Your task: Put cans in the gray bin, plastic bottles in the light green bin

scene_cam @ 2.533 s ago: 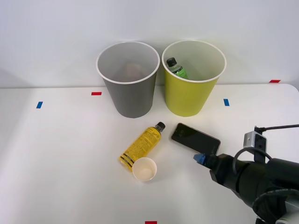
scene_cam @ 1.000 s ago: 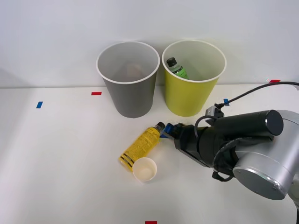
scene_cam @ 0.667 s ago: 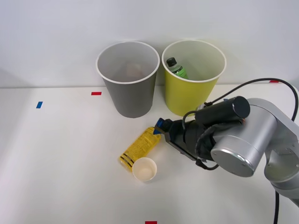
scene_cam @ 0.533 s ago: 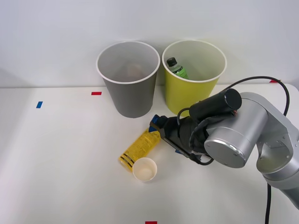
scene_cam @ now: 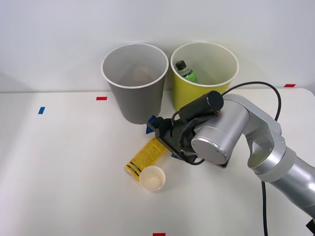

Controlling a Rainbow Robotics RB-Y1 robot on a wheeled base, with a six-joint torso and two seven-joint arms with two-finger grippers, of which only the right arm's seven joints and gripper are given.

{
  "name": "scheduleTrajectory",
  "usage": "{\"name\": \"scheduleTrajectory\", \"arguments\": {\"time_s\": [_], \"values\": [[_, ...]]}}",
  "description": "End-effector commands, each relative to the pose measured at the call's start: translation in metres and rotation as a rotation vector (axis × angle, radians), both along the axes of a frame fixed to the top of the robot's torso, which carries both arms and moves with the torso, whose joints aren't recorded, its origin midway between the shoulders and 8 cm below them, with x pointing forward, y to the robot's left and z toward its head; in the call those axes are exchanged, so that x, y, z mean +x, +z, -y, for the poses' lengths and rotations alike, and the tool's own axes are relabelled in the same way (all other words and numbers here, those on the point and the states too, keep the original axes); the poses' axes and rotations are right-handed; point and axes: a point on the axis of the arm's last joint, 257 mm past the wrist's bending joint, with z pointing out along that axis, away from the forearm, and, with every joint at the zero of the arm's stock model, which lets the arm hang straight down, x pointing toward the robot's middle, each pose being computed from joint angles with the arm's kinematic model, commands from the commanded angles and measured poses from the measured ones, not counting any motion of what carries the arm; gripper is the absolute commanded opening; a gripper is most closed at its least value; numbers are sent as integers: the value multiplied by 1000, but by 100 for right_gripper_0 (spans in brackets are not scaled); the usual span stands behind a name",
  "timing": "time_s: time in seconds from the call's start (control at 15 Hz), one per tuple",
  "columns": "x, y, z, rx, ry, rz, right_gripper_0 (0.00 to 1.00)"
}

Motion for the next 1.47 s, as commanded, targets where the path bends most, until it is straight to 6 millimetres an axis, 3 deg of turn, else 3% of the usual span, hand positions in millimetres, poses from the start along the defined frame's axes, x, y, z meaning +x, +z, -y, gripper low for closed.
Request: {"name": "scheduleTrajectory", "arguments": {"time_s": [0.07,0.87,1.47], "values": [[3,-7,0,-20,-8,-9,100],[14,-31,-7,-52,-58,-22,100],[27,-45,-25,-61,-86,-6,100]]}}
